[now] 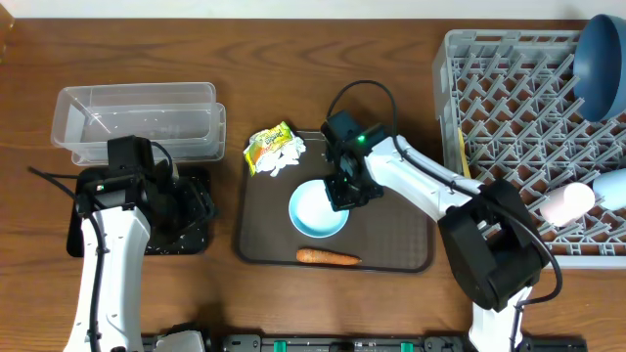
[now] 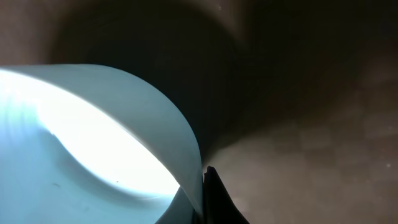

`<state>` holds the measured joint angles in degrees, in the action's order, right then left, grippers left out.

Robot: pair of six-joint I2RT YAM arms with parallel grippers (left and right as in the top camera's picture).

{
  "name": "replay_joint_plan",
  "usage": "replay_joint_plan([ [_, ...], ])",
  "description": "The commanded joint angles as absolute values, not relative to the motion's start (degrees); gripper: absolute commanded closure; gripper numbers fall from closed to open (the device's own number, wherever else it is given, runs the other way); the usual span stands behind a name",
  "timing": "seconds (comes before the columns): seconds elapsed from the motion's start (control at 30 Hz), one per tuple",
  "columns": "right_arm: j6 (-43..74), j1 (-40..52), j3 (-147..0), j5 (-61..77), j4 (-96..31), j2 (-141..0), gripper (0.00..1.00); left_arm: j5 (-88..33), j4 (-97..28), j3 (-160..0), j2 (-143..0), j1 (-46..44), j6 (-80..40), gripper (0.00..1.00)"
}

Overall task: Sort waste into correct bins and load items into the dishwasher rack
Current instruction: 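Grasp the light-blue plate with the right gripper, then carry the light-blue plate with the right gripper and stand it in the rack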

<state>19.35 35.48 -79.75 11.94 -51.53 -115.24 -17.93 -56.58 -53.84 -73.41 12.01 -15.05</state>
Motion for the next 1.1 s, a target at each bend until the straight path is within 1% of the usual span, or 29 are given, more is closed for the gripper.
replay_joint_plan([
  [0.0,19.2,32.6,-79.9,9.0,-52.2,-114.1,0.99,-17.2,-56.8,-54.4,-73.4,12.3,-14.9,0.29],
  [0.23,13.6,24.3,-81.3,-1.8,-53.6,-106.3,0.99,-17.2,-56.7,-54.4,-73.4,12.3,-14.9,0.29],
  [0.47,10.5,16.1,-81.6,-29.5,-47.1,-96.7,0.99,-17.2,-56.7,-54.4,-73.4,12.3,-14.9,0.29],
  [0.63,8.9,12.6,-81.6,-46.1,-42.5,-96.3,0.99,-17.2,-56.7,-54.4,-73.4,12.3,-14.9,0.29],
  [0.8,11.4,10.3,-81.6,-56.5,-40.3,-96.7,0.99,-17.2,-56.7,-54.4,-73.4,12.3,-14.9,0.29],
  [0.97,11.7,8.9,-81.5,-69.6,-34.6,-97.2,0.99,-17.2,-56.7,-54.4,-73.4,12.3,-14.9,0.29],
  [1.07,11.0,7.7,-81.5,-73.0,-31.8,-98.4,0.99,-17.3,-56.8,-54.4,-73.4,12.3,-14.9,0.29],
])
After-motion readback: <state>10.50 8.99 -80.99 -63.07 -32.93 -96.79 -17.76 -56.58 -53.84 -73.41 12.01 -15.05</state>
